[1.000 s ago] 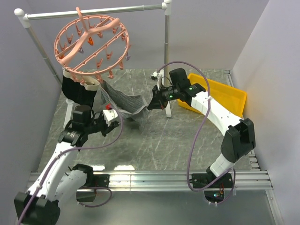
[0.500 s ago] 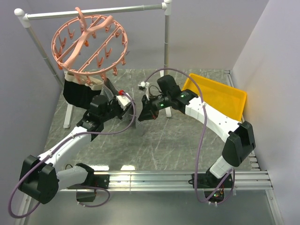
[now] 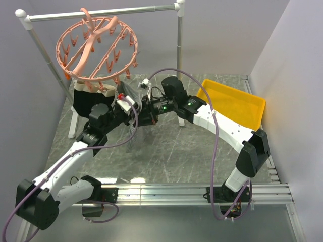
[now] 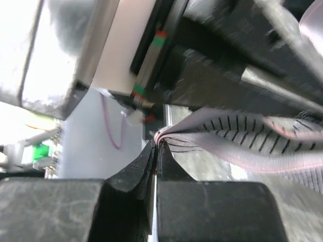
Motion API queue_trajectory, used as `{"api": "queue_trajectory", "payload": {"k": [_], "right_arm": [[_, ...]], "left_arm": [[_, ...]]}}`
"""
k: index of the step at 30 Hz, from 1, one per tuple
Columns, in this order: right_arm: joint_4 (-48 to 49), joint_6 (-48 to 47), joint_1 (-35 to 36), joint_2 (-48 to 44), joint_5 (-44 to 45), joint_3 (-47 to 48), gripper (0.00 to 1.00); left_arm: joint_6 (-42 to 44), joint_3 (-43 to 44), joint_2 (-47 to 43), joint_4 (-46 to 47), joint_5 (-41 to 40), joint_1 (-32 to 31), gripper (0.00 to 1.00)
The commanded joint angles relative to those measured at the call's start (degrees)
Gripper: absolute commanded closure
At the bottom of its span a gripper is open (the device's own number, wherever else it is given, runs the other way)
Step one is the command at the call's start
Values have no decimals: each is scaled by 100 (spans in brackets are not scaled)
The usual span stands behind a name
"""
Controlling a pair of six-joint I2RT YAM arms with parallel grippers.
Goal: Clip the underwear to the hanger
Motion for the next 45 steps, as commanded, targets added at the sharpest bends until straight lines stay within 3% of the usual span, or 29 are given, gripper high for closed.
{"api": "queue_trajectory", "payload": {"k": [1,4,10,15,20,27,34,45], "right_arm": [[1543,1188,-4,-274,-458,-43,100],[2336,1839,-4,-91,-573,78,100],[3013,2543,66,445,-644,545,100],[3717,3028,102,499,-574,-6,100],[3736,2932,-144,148,-381,-842,100],[3184,2265,-882,7,-161,-1598,100],[2568,1623,-1252,454,-20,-1283,100],[1910,772,-769,824,242,-1080,100]], "left_arm": [[-73,126,-544,-113,-109,-8,87],[-134,153,-843,-482,-284,-8,87],[-275,21,-1511,-1115,-521,-8,86],[-127,-120,-1723,-1493,-514,1,85],[-21,-111,-1346,-1327,-276,-8,84],[-249,205,112,-554,-82,-17,79],[-178,284,658,-35,146,-17,69],[-503,206,518,-228,-91,-17,62]]}}
